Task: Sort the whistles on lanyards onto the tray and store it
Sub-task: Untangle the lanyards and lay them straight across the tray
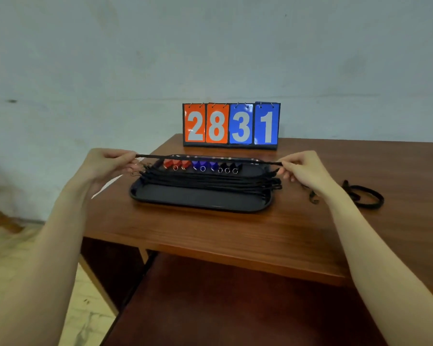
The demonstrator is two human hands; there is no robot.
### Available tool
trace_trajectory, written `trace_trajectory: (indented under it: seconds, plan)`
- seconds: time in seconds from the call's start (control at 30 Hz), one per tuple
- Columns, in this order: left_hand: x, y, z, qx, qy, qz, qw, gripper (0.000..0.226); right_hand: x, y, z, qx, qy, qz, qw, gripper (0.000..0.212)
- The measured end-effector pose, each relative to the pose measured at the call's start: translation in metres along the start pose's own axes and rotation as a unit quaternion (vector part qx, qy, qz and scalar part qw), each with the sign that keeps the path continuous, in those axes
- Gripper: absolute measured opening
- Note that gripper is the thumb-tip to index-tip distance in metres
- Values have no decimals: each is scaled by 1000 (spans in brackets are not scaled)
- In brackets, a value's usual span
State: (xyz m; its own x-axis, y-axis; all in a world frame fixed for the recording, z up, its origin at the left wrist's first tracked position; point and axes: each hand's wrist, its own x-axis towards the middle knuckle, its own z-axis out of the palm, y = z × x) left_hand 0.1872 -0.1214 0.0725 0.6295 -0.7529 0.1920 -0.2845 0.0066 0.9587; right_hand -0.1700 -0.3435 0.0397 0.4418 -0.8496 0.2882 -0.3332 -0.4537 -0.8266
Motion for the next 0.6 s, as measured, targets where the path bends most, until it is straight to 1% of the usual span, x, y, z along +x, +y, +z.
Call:
trace_trajectory:
  seconds: [0.07, 0.13, 0.2, 0.27, 0.33, 0.43, 0.6]
  plan:
    - [7, -9, -4, 19, 13, -16, 1000, 25, -2, -3, 3, 4, -19, -15, 1000, 17]
    - [15, -22, -5, 109, 53, -14, 993, 10, -5, -7, 6, -1, -32, -18, 999, 8]
    - [20, -34, -4, 229, 93, 5, 969, 8, -7, -10, 8, -26, -48, -20, 998, 2]
    - [18, -40, 3, 299, 120, 26, 946, 7, -8, -11, 12, -61, -63, -26, 996, 5]
    - [17, -43, 10, 319, 134, 43, 937, 5, -9, -11, 15, -104, -67, -42, 991, 6]
    - [21, -46, 17, 335, 132, 55, 931, 7, -9, -9, 19, -175, -59, -63, 981, 7]
    - [28, -47, 30, 374, 141, 56, 915, 11, -11, -11, 23, -227, -73, -62, 969, 9]
